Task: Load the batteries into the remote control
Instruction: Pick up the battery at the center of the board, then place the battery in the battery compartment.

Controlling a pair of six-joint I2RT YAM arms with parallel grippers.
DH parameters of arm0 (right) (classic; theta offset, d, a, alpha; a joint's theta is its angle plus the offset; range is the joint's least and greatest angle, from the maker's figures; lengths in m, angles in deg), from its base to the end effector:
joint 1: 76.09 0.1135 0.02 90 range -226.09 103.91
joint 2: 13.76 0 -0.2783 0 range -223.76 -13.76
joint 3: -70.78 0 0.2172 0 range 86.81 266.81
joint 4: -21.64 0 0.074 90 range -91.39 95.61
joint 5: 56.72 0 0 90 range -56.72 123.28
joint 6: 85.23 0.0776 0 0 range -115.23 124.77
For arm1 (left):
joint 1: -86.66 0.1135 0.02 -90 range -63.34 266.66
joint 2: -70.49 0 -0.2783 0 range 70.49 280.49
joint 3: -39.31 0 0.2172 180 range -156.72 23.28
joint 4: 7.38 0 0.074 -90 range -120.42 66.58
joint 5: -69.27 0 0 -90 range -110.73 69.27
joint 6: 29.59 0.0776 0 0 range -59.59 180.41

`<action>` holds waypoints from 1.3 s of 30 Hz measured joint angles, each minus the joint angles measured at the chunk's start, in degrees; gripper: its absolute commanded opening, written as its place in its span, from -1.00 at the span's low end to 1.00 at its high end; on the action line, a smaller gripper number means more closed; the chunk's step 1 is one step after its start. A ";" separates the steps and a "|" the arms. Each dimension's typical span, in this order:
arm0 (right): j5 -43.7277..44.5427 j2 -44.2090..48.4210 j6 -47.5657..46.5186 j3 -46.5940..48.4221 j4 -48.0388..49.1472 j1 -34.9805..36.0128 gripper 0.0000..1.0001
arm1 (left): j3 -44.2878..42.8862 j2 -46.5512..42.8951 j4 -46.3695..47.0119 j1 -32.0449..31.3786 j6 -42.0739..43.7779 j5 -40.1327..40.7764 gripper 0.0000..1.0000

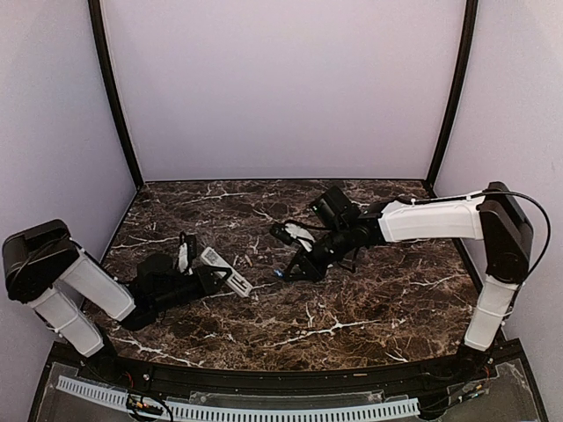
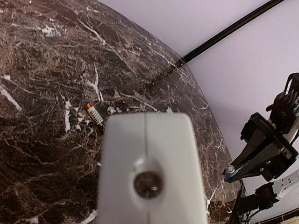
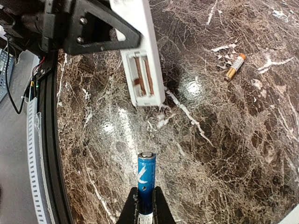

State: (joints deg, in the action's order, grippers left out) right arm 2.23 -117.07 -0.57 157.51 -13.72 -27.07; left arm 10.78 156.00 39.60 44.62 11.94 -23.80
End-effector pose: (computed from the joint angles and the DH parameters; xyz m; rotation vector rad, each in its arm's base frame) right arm 0.2182 0.3123 0.2117 -1.3819 2.1565 0.9846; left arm 0.1946 -0.1811 0.1825 -0.0640 1.9033 -1.1706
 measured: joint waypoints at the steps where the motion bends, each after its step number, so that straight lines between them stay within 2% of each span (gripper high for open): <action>1: -0.35 -0.24 0.44 0.00 0.57 0.07 -1.00 | -0.26 3.61 2.54 -0.15 -0.76 -0.59 -1.00; 4: -1.31 -2.08 1.88 0.42 1.90 0.63 -1.00 | -1.66 13.31 9.22 -0.79 -3.15 -2.21 -1.00; 8: -1.95 -4.61 2.91 1.44 2.43 2.36 -1.00 | -4.52 19.17 14.43 -3.04 -4.48 -1.92 -1.00; 21: -0.44 -13.53 2.73 9.55 0.79 4.07 -1.00 | -5.18 19.45 14.86 -5.40 -3.02 2.10 -1.00; 39: 4.55 -18.38 5.79 14.19 -3.19 4.61 -1.00 | -6.12 19.47 14.01 -5.38 -2.97 3.78 -1.00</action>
State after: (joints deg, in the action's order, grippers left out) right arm 6.78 -135.45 5.22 171.69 -16.92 -22.46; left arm 4.66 175.48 53.61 39.25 8.97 -20.02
